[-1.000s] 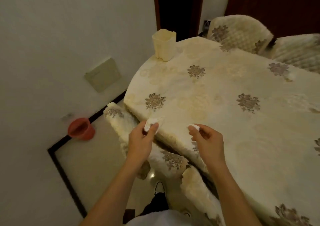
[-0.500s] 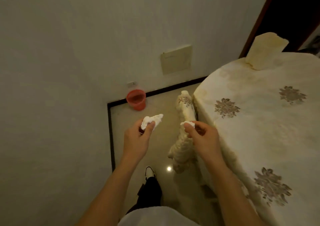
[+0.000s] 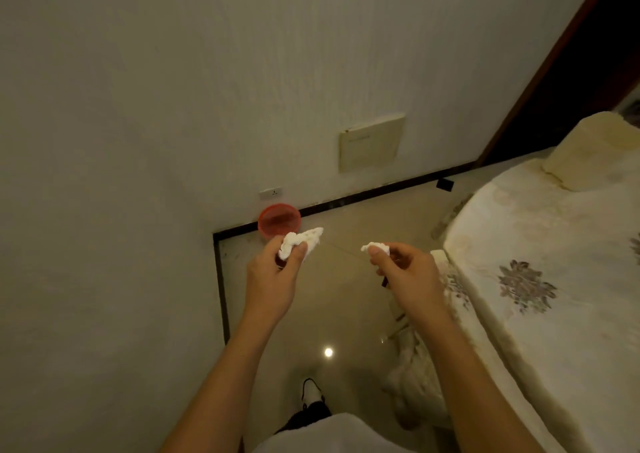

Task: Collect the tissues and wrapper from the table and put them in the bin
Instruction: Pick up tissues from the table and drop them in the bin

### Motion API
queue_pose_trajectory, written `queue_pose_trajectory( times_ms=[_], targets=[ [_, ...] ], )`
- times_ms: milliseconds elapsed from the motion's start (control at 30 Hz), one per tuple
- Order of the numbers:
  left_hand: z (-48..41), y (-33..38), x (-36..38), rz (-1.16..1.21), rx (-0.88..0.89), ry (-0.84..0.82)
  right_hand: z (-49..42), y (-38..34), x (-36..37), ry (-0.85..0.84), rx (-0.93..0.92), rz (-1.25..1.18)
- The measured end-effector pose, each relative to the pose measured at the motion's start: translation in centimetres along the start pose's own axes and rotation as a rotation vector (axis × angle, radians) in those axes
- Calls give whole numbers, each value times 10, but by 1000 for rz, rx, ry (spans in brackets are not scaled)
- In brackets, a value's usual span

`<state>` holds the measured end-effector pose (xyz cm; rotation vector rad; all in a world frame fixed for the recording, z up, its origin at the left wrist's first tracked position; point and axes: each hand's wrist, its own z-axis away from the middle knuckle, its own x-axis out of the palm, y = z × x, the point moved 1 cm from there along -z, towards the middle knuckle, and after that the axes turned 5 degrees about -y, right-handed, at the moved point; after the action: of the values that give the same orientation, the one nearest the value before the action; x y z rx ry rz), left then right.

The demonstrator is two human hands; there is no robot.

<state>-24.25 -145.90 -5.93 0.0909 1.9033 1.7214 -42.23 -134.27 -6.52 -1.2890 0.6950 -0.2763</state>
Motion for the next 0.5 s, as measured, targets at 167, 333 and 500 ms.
queue_pose_trajectory(
  times_ms=[167,333,500],
  targets=[
    [-60,-3,-21,-7,17,-45,-36,-18,26,17,-26,16],
    [-105,-7,-22,22,10,-64,-74,-27,38,20,-1,-1],
    [-153,-7,-9,4,-9,-118,-119,-29,42,38,24,7]
  ],
)
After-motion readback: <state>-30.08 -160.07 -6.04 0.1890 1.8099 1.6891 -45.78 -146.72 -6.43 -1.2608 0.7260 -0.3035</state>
